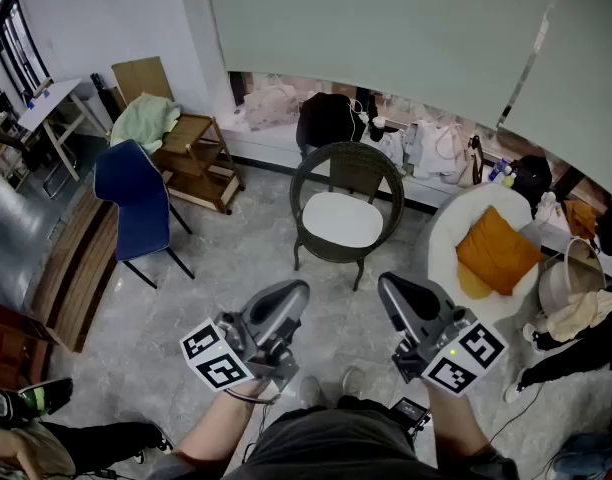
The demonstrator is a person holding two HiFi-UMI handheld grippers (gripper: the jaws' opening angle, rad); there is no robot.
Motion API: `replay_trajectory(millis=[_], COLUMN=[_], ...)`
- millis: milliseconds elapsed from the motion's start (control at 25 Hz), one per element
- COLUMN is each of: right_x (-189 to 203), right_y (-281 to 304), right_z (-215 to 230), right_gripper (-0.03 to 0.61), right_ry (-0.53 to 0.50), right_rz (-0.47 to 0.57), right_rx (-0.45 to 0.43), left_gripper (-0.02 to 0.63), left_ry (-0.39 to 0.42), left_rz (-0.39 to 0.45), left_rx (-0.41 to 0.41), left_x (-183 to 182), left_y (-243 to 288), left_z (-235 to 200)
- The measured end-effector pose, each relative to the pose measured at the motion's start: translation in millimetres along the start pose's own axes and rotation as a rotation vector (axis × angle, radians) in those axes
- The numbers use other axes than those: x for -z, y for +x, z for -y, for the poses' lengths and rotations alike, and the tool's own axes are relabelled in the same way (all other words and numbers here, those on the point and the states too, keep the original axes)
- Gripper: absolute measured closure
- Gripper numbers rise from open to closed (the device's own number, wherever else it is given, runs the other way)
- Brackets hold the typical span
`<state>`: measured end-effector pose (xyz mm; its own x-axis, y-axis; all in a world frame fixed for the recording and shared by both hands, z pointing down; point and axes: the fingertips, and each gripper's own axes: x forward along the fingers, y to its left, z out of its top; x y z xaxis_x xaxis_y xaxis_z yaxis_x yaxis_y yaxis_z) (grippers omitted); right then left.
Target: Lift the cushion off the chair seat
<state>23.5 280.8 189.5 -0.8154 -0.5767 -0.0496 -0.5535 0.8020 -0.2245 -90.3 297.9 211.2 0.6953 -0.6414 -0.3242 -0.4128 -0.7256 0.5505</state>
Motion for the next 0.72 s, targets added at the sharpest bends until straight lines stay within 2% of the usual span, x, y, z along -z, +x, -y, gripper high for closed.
replay_trajectory(millis=[720], right_x=[0.7], right_y=[9.1], right_z=[5.4], right_gripper=[0.565], right_ry=[0.009], right_rz=[0.011], right_rx=[0.015], left_gripper=[0.604], left_ry=[0.016], left_rz=[-0.007], left_rx=[-0.007], left_x=[-4.2], left_y=[-1.8], left_z=[-7.5])
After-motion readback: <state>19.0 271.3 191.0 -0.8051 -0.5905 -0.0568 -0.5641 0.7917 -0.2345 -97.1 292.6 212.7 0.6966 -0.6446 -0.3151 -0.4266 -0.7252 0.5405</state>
